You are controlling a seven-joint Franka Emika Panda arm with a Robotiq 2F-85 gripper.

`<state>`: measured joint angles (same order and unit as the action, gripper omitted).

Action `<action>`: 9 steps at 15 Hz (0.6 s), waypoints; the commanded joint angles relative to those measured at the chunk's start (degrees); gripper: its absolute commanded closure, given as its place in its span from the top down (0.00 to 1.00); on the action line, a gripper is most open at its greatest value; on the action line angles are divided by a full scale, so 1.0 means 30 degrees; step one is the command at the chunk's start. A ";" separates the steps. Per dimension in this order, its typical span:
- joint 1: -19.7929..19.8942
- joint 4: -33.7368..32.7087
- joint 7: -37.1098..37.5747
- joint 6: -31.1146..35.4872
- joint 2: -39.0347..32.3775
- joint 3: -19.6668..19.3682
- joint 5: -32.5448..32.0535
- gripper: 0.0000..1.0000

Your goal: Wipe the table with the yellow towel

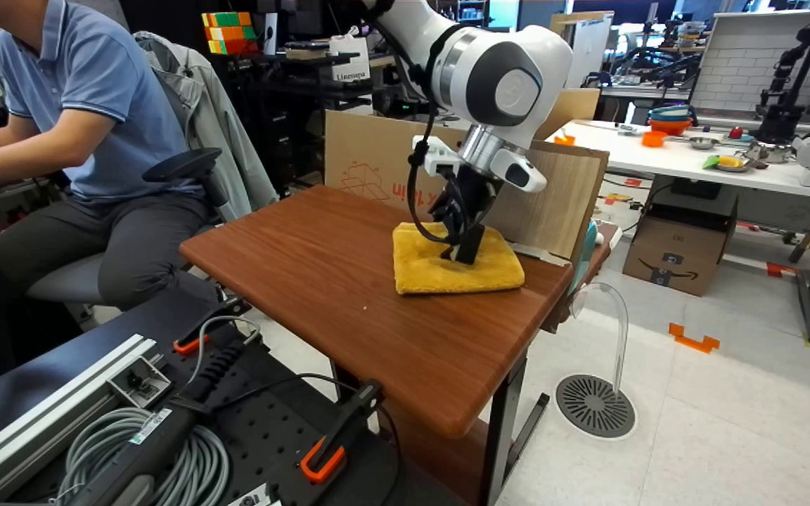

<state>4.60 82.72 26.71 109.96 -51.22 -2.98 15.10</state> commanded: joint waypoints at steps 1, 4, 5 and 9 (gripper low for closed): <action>-0.0047 0.1863 -0.0668 -0.0713 0.1311 -0.0144 0.0117 1.00; -0.0056 0.3724 -0.1332 -0.1734 0.2839 -0.0332 -0.0299 1.00; -0.0022 0.4165 -0.1472 -0.2471 0.3269 -0.0447 -0.0435 1.00; 0.0041 0.5518 -0.1913 -0.3341 0.5055 -0.0897 -0.0341 1.00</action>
<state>4.60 94.70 22.50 102.17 -41.75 -4.91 14.60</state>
